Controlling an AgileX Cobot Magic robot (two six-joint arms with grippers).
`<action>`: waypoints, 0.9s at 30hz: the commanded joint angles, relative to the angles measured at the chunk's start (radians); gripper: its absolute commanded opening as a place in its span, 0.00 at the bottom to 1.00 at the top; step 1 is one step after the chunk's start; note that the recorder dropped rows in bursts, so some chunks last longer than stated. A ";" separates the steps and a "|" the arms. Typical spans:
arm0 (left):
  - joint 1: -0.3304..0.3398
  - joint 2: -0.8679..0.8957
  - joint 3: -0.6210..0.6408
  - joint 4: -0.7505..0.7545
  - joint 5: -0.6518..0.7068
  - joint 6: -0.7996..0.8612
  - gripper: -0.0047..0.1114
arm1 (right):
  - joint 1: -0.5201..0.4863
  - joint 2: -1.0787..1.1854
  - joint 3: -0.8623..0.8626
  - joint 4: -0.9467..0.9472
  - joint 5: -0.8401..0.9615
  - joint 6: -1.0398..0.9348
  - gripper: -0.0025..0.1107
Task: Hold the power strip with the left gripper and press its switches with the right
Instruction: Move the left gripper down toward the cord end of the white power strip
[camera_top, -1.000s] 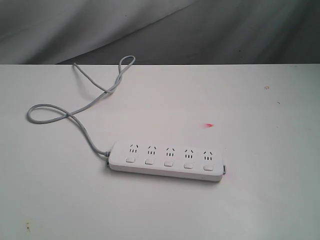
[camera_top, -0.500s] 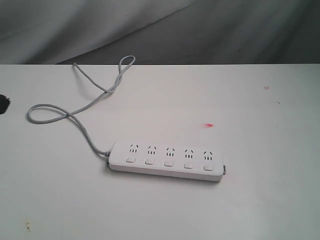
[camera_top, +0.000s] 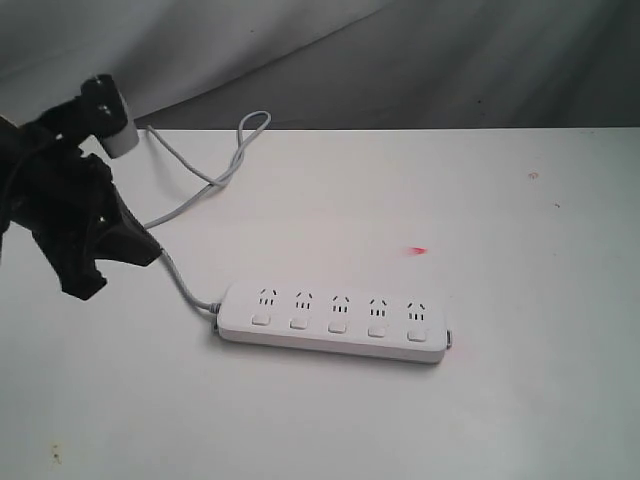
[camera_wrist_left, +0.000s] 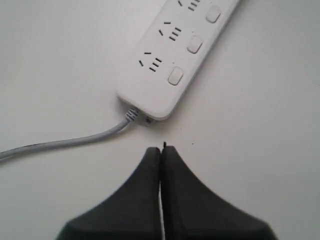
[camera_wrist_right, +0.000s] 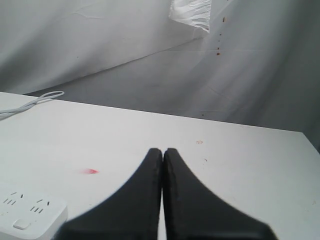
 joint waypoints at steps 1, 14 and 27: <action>0.000 0.089 -0.008 -0.023 -0.066 0.071 0.04 | -0.007 -0.005 0.003 -0.008 0.000 0.004 0.02; 0.000 0.119 -0.008 -0.260 -0.045 0.516 0.04 | -0.007 -0.005 0.003 -0.008 0.000 0.004 0.02; 0.000 0.159 -0.008 -0.313 -0.047 0.516 0.66 | -0.007 -0.005 0.003 -0.008 0.000 0.004 0.02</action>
